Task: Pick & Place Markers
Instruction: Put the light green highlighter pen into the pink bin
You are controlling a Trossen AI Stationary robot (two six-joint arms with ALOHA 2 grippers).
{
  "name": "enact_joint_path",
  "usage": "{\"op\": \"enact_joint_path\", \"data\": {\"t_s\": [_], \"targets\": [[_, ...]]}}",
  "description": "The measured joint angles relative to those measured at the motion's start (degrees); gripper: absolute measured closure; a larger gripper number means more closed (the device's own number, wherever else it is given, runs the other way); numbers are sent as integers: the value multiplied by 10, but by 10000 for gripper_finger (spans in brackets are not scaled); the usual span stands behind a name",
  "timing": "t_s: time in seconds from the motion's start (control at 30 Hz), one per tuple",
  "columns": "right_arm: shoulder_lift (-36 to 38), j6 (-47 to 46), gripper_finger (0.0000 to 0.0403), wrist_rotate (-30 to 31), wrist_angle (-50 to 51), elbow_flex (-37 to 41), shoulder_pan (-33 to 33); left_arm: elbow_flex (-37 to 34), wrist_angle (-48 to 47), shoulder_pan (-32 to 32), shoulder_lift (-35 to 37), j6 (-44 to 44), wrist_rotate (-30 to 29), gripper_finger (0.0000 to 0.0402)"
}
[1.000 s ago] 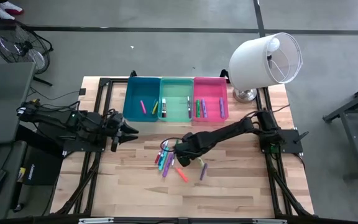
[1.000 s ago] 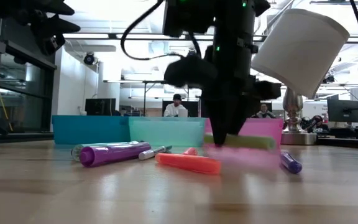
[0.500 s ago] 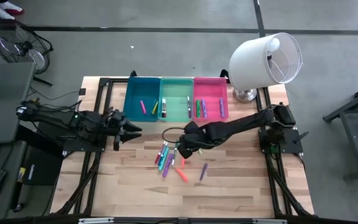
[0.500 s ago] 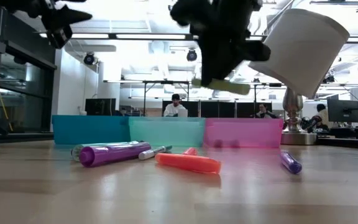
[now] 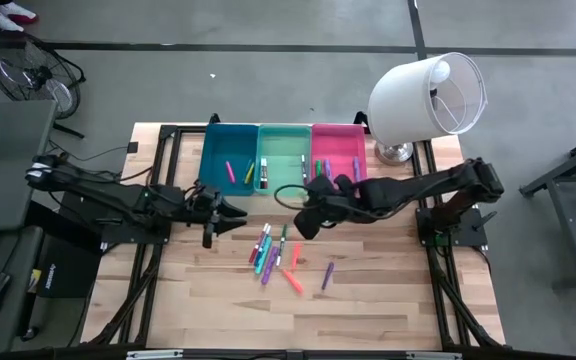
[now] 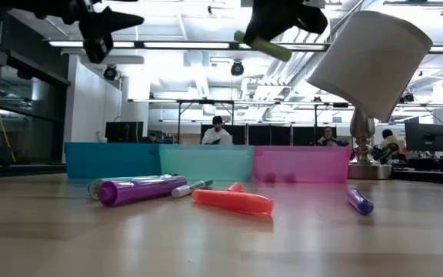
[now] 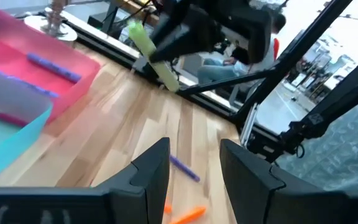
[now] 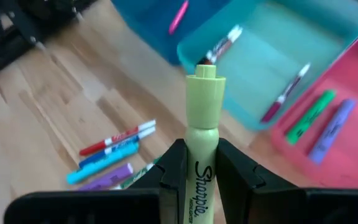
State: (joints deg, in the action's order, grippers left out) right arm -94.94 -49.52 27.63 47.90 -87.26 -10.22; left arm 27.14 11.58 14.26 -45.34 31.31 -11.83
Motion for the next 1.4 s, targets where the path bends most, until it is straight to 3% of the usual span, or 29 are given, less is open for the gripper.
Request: {"op": "enact_joint_path", "data": {"t_s": [0.33, 0.67, 1.17, 1.4], "targets": [[18, 45, 349, 15, 2, 0, 0, 0, 160, 0, -95, -9, 10, 262], [18, 53, 349, 9, 2, 0, 0, 3, 250, 0, -156, -11, 9, 262], [42, 108, 349, -10, -36, 0, 5, 67, 249, 0, -203, -32, 22, 261], [44, 173, 349, -69, -146, 0, 12, 91, 251, 0, -206, -69, 17, 261]]}}
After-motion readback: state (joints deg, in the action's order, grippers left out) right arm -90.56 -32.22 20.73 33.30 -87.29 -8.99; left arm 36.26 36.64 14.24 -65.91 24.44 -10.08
